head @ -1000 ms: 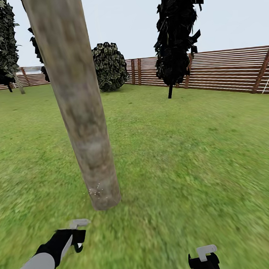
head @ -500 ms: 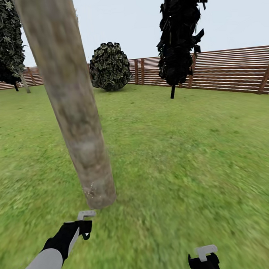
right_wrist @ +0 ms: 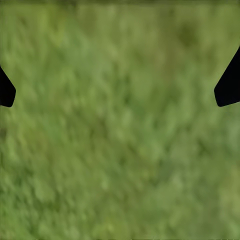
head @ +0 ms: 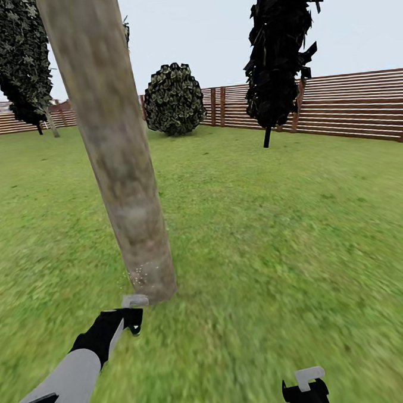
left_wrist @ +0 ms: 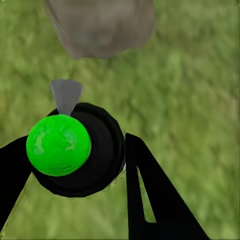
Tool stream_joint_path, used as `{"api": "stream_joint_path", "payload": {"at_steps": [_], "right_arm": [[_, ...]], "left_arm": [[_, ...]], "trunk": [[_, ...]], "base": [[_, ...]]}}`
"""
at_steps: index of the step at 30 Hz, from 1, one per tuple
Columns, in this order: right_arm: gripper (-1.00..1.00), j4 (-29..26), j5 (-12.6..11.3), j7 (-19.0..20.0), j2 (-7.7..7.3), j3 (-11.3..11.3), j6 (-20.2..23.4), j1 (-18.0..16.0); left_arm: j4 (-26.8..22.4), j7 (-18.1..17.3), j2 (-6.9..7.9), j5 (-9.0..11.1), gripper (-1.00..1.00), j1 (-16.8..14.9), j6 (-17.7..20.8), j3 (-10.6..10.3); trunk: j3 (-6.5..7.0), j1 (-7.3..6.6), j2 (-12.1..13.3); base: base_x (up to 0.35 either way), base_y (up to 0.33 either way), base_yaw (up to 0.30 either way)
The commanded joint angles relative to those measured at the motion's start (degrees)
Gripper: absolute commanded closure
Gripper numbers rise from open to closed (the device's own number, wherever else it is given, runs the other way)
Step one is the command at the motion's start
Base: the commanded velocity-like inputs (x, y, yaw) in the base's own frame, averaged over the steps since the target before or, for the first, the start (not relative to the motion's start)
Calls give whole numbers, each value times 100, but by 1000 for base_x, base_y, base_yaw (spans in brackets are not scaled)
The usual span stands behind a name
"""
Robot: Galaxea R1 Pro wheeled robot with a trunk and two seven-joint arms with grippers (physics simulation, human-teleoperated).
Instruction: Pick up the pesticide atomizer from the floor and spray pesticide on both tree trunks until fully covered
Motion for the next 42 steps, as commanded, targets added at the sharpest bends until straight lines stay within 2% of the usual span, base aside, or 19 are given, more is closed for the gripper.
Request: {"api": "stream_joint_path", "payload": {"at_steps": [1, 2, 6, 10, 13, 14, 16, 17, 19, 21, 24, 26, 29, 31, 32, 34, 36, 38, 42], "right_arm": [[-100, 8, 61, -23, 0, -42, -18, -5], [-100, 4, 63, -23, 0, -42, -18, -5], [-100, 1, 64, -23, 0, -42, -18, -5], [-100, 9, 64, -15, 0, -42, -18, -5], [-100, 11, 65, -14, 0, -42, -18, -5], [-100, 14, 65, -14, 0, -42, -18, -5], [-100, 17, 65, -14, 0, -42, -18, -5], [-100, 18, 65, -14, 0, -42, -14, -5], [-100, 18, 65, -14, 0, -42, -14, -5], [-100, 18, 65, -14, 0, -42, -13, -5], [-100, 18, 65, -14, 0, -42, -17, -5], [-100, 18, 65, -14, 0, -42, -17, -5], [-100, 18, 65, -14, 0, -42, -16, -5], [-100, 18, 65, -14, 0, -42, -15, -5], [-100, 18, 65, -14, 0, -42, -14, -5], [-100, 18, 65, -14, 0, -42, -11, -5], [-100, 18, 65, -14, 0, -42, -13, -5], [-100, 25, 65, -14, 0, -42, -13, -5], [-100, 27, 65, -14, 0, -42, -15, -5]], "left_arm": [[-15, -63, 49, -54, 100, -170, 244, 50], [-75, -75, 119, -51, 100, -317, 466, 48], [-280, -87, 248, -39, 100, -405, 638, 44], [-347, -86, -113, -50, 100, -446, 688, 3], [-476, -93, -117, -53, 100, -509, 864, -38], [-541, -97, -52, -53, 100, -517, 932, -43], [-685, -133, 217, -37, 100, -525, 1060, -41], [-758, -320, 499, -31, 100, -529, 1114, -38], [-793, -558, 649, -45, 100, -531, 1139, -42], [-813, -625, 578, -48, 100, -537, 1147, -50], [-980, -653, 185, -57, 100, -629, 1390, -60], [-1177, -667, 74, -54, 100, -652, 1668, -91], [-1500, -680, 138, -58, 100, -662, 1867, -193], [-1587, -683, 311, -50, 100, -663, 1980, -205], [-1618, -688, 553, -29, 100, -659, 2053, -199], [-1630, -690, 655, -25, 100, -652, 2077, -207], [-1693, -690, 599, -30, 100, -648, 2088, -247], [-1805, -686, 369, -30, 100, -655, 2113, -539], [-1993, -684, 115, -15, 100, -779, 2344, -691]], "trunk": [[-6, -1, -2], [-6, -1, -2], [-6, -1, -2], [-6, -1, -2], [-6, -1, -2], [-6, -1, -2], [-6, -1, -2], [-6, -1, -2], [-6, -1, -2], [-6, -1, -2], [-6, -1, -2], [-6, -1, -2], [-6, -1, -2], [-6, -1, -2], [-6, -1, -2], [-6, -1, -2], [-6, -1, -2], [-6, -1, -2], [-6, -1, -2]], "base": [[0, 0, 0], [0, 0, 0], [0, 0, 0], [0, 0, 0], [0, 0, 0], [0, 0, 0], [0, 0, 0], [0, 0, 0], [0, 0, 0], [0, 0, 0], [0, 0, 0], [0, 0, 0], [0, 0, 0], [0, 0, 0], [0, 0, 0], [0, 0, 0], [0, 0, 0], [0, 0, 0], [0, 0, 0]]}}
